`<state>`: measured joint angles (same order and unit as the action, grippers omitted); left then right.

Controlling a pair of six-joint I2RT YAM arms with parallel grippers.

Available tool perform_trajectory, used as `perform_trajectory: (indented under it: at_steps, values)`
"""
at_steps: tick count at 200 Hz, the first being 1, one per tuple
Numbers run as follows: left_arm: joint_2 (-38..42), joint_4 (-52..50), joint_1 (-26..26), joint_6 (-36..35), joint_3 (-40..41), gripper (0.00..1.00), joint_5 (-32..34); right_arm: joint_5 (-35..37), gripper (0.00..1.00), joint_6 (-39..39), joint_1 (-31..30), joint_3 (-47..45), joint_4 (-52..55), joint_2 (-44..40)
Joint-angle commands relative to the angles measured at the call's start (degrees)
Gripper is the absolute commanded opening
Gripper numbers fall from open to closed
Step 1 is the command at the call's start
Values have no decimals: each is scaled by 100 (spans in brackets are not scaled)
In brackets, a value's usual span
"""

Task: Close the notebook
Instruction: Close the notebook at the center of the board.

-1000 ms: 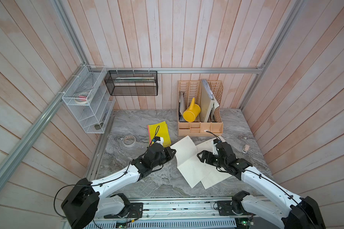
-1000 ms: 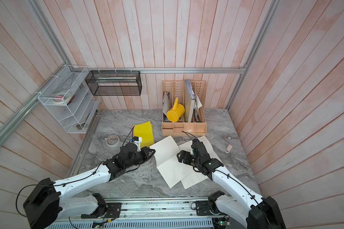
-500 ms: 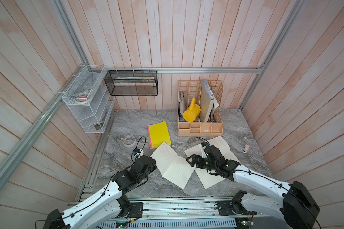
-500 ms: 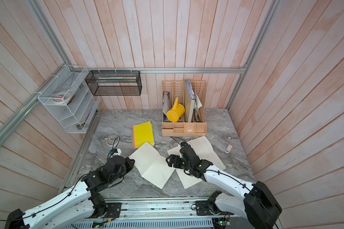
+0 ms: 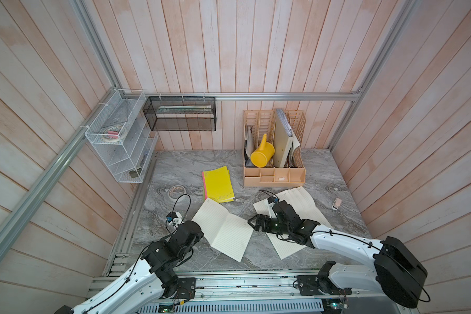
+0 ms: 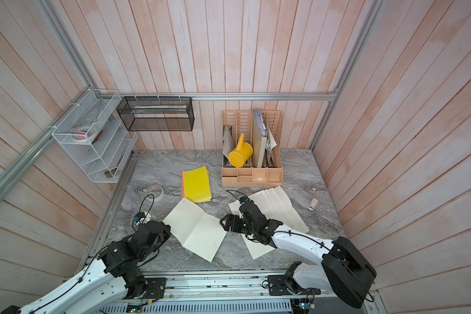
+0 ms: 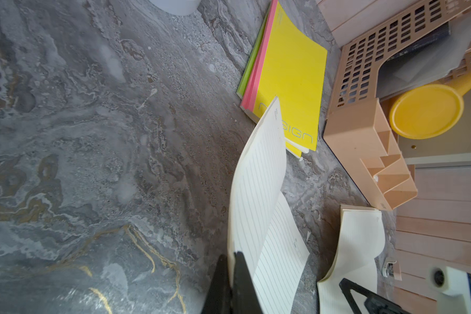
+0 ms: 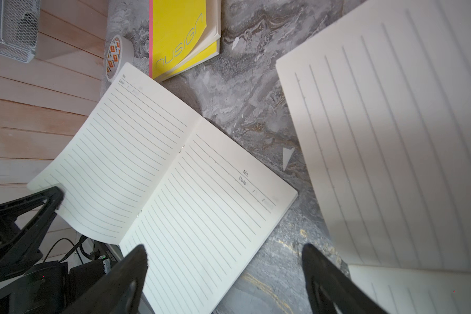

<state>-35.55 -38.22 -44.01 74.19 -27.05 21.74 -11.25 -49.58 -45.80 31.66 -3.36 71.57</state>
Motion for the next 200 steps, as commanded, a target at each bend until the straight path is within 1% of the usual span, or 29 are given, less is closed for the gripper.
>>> perform_trajectory:
  at_steps: [1,56,83,112,141,156,168,178,200]
  values:
    - [26,13,-15,-9,59,0,123,-159,90,-110,-103,-15,-437,159]
    - [13,160,-8,-76,152,0,-24,-270,90,-231,-292,44,-875,678]
    - [2,248,-11,-95,191,0,-58,-442,90,-236,-386,250,-801,1032]
    - [8,289,-16,-117,217,0,-91,-563,89,-317,-491,251,-976,1494]
    - [93,359,-11,-204,209,0,-174,-526,89,-344,-513,112,-1253,1710]
    - [190,482,-11,-359,225,12,-243,-483,90,-238,-501,112,-1251,1789]
    - [277,599,-13,-445,264,19,-295,-444,90,-187,-486,102,-1257,1859]
    - [349,801,-11,-584,347,27,-375,-473,89,-164,-465,79,-1360,1902]
    - [435,1310,-7,-720,565,36,-598,-578,90,-108,-420,64,-1501,2033]
